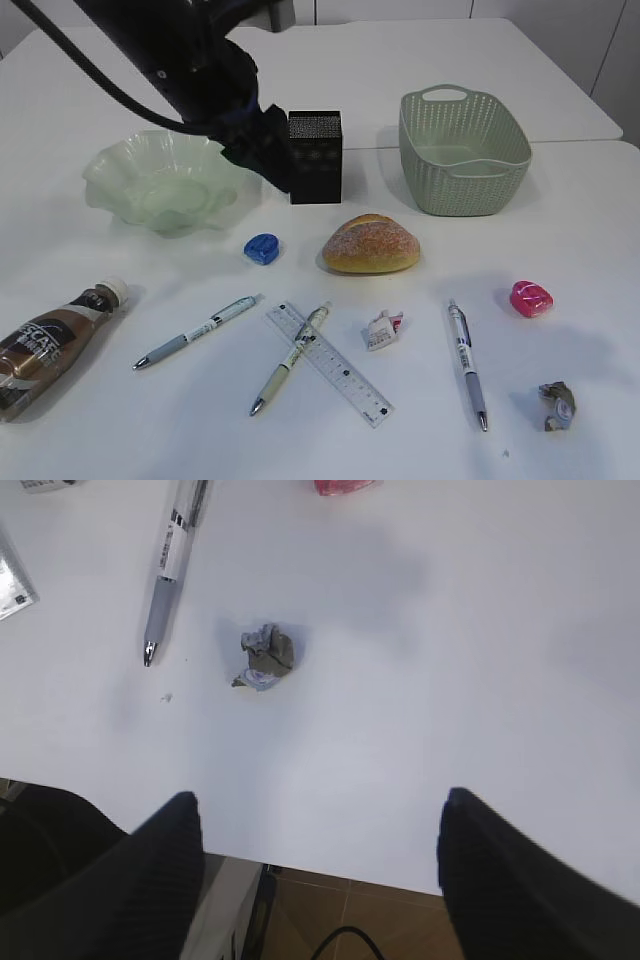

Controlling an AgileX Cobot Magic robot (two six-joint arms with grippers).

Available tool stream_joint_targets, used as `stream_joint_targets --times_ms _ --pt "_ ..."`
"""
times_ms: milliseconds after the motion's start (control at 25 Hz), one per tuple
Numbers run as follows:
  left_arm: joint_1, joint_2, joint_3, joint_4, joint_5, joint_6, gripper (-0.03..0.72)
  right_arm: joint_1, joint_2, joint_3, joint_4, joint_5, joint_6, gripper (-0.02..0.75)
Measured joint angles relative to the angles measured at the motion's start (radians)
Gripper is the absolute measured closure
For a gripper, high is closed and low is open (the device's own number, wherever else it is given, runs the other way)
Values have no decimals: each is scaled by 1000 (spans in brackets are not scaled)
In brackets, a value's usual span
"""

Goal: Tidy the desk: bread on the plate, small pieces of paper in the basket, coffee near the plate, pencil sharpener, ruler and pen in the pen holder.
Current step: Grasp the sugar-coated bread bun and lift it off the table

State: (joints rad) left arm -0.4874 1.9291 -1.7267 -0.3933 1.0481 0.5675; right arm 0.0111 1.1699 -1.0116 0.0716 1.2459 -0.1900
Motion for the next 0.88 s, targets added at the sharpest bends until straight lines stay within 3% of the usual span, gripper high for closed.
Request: stream_joint_targets --times_ms 360,560,880 --pt "0 91 -5 -23 -25 146 171 0 0 0 -15 0 -2 172" --pt "-9 93 -7 44 -83 178 171 0 0 0 -16 -6 14 172" --pt "-51 128 -12 54 -184 244 165 0 0 0 -16 -15 20 172"
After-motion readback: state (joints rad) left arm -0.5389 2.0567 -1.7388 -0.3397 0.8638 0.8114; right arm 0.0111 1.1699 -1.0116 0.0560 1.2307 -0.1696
